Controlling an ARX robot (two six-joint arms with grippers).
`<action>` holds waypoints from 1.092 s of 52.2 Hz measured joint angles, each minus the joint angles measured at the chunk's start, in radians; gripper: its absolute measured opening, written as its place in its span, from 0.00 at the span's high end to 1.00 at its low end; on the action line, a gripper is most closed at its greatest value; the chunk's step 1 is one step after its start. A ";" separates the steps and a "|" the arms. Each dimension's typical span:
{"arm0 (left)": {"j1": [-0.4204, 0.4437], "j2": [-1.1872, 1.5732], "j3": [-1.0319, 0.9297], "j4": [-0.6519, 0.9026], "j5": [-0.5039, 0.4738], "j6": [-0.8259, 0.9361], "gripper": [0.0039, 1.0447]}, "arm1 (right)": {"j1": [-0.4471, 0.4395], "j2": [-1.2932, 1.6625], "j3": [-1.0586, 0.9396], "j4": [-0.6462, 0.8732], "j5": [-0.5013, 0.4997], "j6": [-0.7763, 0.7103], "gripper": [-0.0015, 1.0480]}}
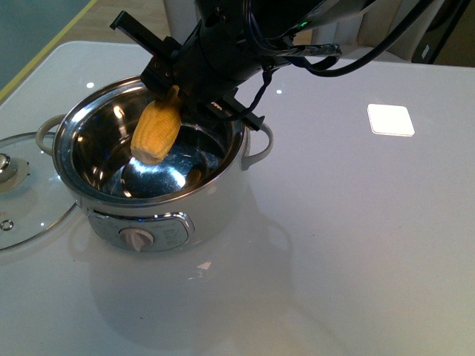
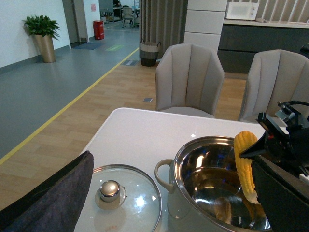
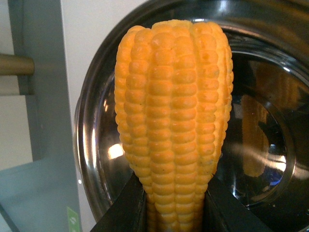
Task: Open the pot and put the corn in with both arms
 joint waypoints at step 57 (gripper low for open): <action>0.000 0.000 0.000 0.000 0.000 0.000 0.06 | -0.269 -0.514 -0.502 0.115 0.182 -0.200 0.08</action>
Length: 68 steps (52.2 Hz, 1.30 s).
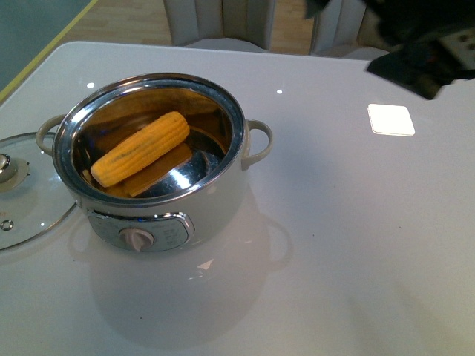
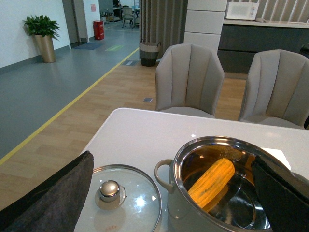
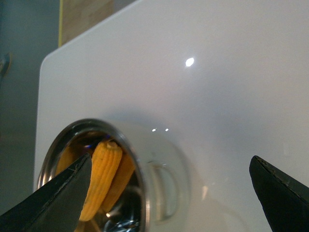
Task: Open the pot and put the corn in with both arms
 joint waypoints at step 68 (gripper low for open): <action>0.000 0.000 0.000 0.000 0.000 0.000 0.06 | -0.357 -1.118 -0.928 0.396 -0.053 -0.719 0.98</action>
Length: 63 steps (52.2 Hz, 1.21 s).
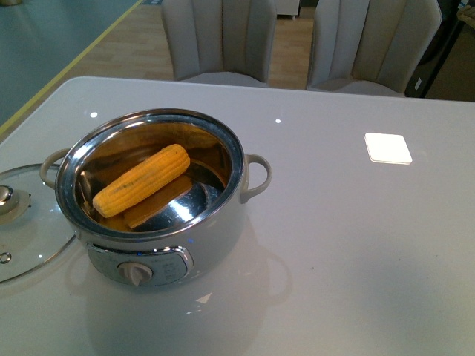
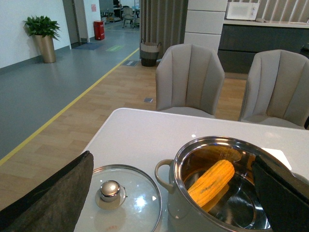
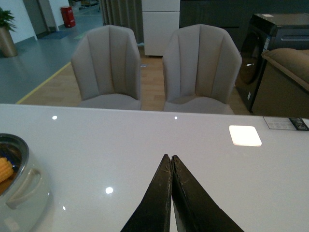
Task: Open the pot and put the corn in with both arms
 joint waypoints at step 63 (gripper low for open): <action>0.000 0.000 0.000 0.000 0.000 0.000 0.06 | 0.000 -0.493 -0.063 -0.409 0.000 -0.001 0.98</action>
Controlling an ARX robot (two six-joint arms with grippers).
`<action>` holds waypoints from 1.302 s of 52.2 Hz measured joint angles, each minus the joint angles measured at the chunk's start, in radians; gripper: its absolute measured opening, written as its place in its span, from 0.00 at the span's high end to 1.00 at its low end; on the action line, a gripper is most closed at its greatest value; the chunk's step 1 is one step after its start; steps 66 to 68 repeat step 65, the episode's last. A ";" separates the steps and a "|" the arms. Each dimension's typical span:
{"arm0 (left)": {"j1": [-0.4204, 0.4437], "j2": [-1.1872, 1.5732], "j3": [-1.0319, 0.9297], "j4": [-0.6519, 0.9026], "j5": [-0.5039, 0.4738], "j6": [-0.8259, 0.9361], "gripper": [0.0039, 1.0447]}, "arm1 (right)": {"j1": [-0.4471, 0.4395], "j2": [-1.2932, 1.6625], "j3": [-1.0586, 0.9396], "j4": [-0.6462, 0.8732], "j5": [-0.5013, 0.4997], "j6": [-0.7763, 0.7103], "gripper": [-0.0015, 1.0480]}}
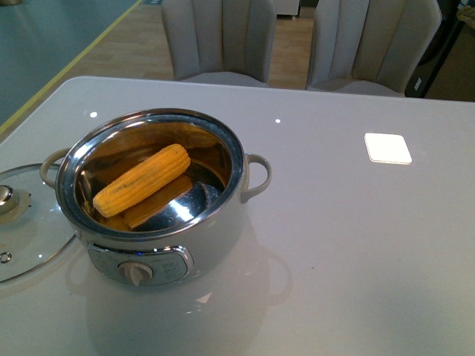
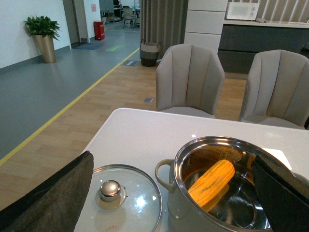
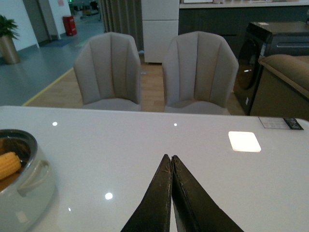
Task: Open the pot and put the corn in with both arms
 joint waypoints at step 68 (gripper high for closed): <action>0.000 0.000 0.000 0.000 0.000 0.000 0.06 | -0.001 -0.133 0.000 -0.130 0.000 -0.001 0.08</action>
